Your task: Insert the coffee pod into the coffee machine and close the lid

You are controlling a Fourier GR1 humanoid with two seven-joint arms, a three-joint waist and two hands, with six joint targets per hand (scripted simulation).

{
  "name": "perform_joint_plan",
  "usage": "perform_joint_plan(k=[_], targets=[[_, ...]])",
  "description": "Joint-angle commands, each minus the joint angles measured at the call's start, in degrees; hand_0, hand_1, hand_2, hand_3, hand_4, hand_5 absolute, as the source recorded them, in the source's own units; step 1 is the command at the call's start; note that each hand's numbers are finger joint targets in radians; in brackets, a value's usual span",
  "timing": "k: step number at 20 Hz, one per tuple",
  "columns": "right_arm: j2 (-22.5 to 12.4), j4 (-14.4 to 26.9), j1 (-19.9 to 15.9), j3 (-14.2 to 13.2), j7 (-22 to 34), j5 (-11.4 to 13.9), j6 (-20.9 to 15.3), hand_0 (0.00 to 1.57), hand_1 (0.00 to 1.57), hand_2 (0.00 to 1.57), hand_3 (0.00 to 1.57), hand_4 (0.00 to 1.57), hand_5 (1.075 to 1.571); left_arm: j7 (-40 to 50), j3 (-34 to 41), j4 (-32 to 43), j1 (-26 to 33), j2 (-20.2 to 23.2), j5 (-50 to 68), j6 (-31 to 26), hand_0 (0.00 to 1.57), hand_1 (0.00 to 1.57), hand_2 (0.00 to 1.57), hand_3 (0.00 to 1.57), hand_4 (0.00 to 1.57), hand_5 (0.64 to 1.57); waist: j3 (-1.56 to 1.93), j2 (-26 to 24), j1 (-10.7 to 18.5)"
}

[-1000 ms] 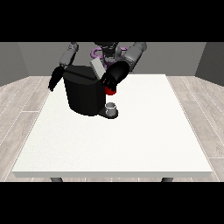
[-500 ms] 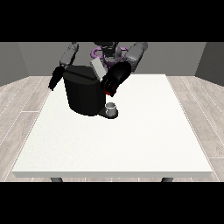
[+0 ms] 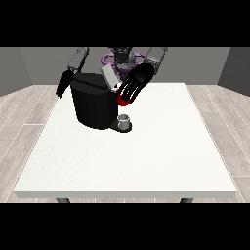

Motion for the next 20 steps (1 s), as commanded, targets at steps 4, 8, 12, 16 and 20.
perform_joint_plan(k=[4,8,12,16,20], targets=[[0.6,1.8,7.8,0.4,-2.9,-1.1,1.7,0.00,0.00,0.00,0.00,0.00,1.571,3.0,0.7,0.6,6.1,-4.3,1.7,-2.0,0.00,0.00,0.00,0.05,0.00,1.571,-0.07,-8.8,3.5],[2.3,2.4,12.6,1.2,-1.4,-0.5,0.5,0.00,0.00,0.00,0.00,0.00,1.571,1.6,-0.4,-0.5,12.9,-8.9,2.7,-2.0,0.00,0.00,0.18,0.00,0.00,1.571,-0.09,-16.1,7.4],[-0.1,3.8,15.5,-1.9,-4.5,-2.6,1.7,0.00,0.00,0.00,0.00,0.00,1.571,-0.9,11.2,-1.0,16.7,-16.4,16.7,-1.0,0.00,0.00,0.00,0.00,0.20,1.571,-0.26,-20.4,11.1],[-0.3,2.7,15.7,-3.2,-5.9,-5.0,3.4,0.00,0.00,0.00,0.00,0.00,1.571,-2.9,18.6,0.4,23.5,-23.3,26.8,-3.1,0.00,0.00,0.00,0.00,0.41,1.571,-0.28,-26.1,16.6],[2.0,0.3,14.9,-1.9,-5.4,-6.6,4.5,0.00,0.00,0.00,0.00,0.00,1.571,-4.6,19.2,1.4,30.6,-25.0,28.8,-5.8,0.00,0.00,0.00,0.00,0.39,1.571,-0.14,-31.3,21.5]])
